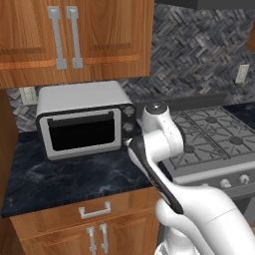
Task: Four empty soda cans are scattered around the kitchen. Gather all the cans and cluster them next to the stove for recycling.
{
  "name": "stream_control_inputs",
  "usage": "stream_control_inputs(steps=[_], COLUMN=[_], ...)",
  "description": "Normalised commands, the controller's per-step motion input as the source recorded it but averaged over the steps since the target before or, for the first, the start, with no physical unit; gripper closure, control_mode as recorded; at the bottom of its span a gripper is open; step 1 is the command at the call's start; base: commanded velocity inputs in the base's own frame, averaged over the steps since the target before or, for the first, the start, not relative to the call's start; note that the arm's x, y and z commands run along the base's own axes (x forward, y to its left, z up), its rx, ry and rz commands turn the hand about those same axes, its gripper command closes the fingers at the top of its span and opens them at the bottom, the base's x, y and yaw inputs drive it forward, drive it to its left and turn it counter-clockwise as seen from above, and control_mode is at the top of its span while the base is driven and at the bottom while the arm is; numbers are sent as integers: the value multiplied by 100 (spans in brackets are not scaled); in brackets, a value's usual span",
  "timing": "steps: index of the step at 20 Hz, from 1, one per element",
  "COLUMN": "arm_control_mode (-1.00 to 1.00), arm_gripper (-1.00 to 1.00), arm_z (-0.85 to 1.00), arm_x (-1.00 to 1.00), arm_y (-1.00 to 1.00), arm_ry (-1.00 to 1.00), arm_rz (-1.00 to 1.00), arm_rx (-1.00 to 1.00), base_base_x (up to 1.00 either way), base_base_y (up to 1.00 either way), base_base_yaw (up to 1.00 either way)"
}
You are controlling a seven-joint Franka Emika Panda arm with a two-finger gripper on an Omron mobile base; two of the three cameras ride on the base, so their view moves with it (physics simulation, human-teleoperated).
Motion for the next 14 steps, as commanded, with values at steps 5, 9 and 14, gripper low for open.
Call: stream_control_inputs(steps=[5, 9, 14], arm_control_mode=[-100, -100, -100], arm_gripper=[100, 100, 100], arm_z=[-9, -8, -12], arm_x=[23, 16, 12], arm_y=[0, 0, 0], arm_ry=[0, 0, 0], arm_rz=[0, 0, 0], arm_rx=[0, 0, 0], base_base_x=[0, 0, 0], base_base_y=[0, 0, 0], base_base_yaw=[0, 0, 0])
